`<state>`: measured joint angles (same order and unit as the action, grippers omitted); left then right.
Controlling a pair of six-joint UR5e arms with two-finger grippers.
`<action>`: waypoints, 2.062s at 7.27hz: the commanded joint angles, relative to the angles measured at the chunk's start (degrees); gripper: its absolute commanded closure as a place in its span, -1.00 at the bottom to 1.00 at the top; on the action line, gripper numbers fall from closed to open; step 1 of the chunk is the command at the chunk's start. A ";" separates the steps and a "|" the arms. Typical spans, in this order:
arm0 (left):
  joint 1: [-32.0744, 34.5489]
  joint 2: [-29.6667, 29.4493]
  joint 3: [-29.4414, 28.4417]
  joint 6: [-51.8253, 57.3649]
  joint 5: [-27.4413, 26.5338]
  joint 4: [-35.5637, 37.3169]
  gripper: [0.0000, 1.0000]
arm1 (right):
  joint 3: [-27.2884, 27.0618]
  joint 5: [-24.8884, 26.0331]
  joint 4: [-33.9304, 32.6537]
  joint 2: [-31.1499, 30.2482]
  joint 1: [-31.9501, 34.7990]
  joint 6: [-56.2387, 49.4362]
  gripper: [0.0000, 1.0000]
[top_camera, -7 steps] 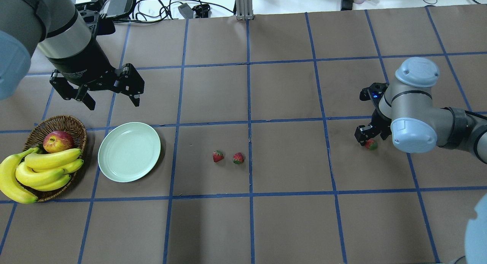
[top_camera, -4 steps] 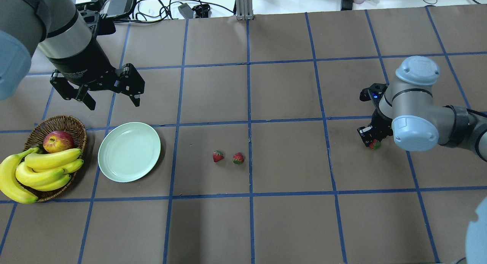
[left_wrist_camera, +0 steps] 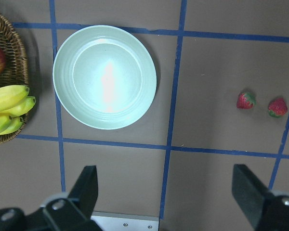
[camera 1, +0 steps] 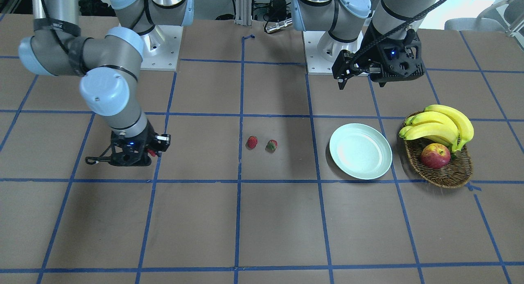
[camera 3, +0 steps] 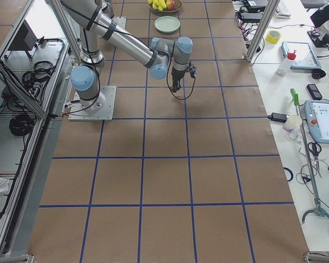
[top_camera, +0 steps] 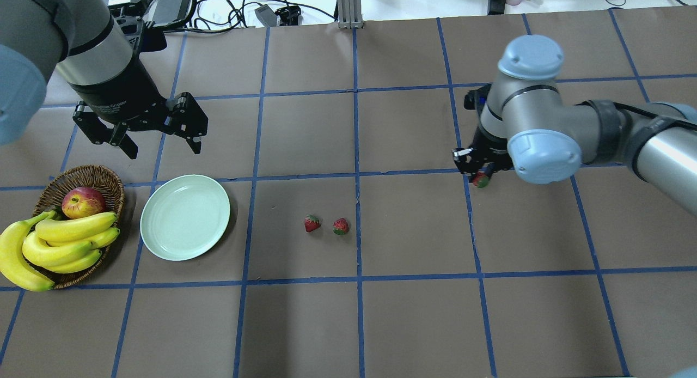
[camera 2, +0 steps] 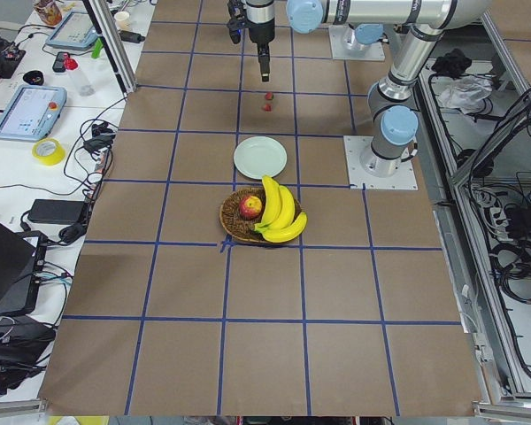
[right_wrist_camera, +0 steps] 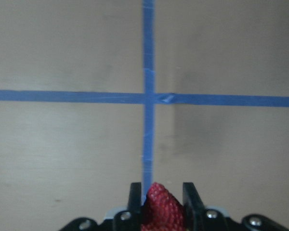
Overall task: Collect all strawberries into plate
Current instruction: 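Carry it next to the other two strawberries and release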
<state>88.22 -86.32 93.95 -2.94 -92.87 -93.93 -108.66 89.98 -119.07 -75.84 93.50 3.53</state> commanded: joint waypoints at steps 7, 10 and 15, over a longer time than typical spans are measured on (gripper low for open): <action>-0.07 -0.08 0.09 0.04 -0.03 -0.02 -1.00 | 12.69 -4.97 -7.93 17.29 24.80 34.87 1.00; 0.02 0.01 0.01 -0.05 -0.03 0.06 -1.00 | 12.60 -4.73 -8.90 17.48 24.80 34.88 -0.44; -0.07 -0.08 0.01 0.04 -0.03 0.06 -1.00 | 12.85 -1.74 7.32 0.98 13.42 16.14 -1.00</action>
<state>88.18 -86.35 93.95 -2.94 -92.90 -93.87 -96.39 87.94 -116.41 -71.26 112.23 26.31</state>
